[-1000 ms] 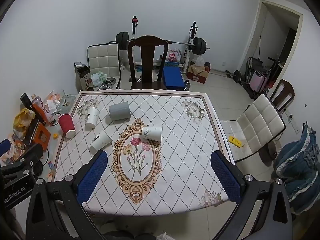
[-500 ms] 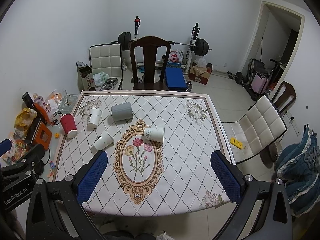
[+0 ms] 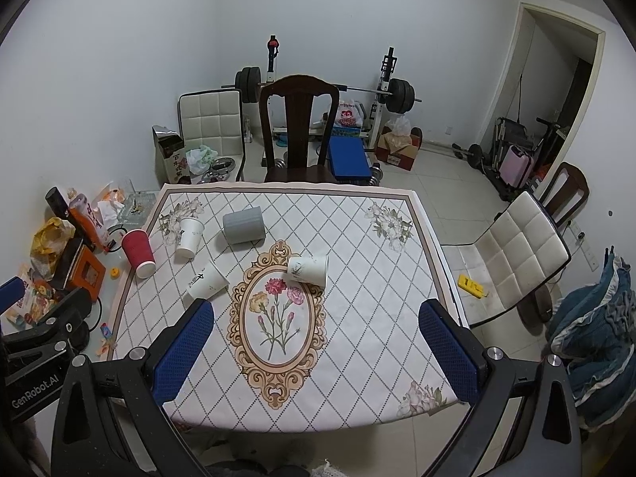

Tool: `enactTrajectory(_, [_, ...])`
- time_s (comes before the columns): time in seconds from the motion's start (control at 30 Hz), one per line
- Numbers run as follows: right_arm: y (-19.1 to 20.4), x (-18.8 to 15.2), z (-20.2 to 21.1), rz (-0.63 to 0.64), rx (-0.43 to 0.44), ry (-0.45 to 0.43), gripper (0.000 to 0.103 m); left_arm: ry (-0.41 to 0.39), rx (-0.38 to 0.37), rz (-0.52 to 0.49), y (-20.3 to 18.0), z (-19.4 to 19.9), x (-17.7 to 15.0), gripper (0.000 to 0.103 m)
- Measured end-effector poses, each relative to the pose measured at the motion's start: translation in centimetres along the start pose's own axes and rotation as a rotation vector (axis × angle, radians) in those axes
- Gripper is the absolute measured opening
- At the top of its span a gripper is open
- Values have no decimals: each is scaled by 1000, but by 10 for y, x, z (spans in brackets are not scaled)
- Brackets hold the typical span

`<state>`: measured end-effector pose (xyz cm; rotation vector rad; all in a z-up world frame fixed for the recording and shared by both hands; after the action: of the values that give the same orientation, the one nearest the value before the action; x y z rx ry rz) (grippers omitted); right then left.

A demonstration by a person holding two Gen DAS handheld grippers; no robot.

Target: Flip cup upright

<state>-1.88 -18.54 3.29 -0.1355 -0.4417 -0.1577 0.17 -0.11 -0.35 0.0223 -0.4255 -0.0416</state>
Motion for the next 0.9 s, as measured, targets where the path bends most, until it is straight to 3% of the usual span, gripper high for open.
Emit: enactTrajectory(0.9, [7,-1,4,4,1,5,103,1,0,0,3,1,1,103])
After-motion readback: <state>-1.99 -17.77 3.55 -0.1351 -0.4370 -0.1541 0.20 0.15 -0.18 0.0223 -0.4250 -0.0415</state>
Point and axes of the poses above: each gripper's, at about its wrist camera, not at the fingertips, and z roughly against the way its jaws point, y to its left, x to its top, the point moved 1 cm from there along -z, roughly the way its jaws point, and after that the axes turned 14 degrees about y, right-handed, at the moved point
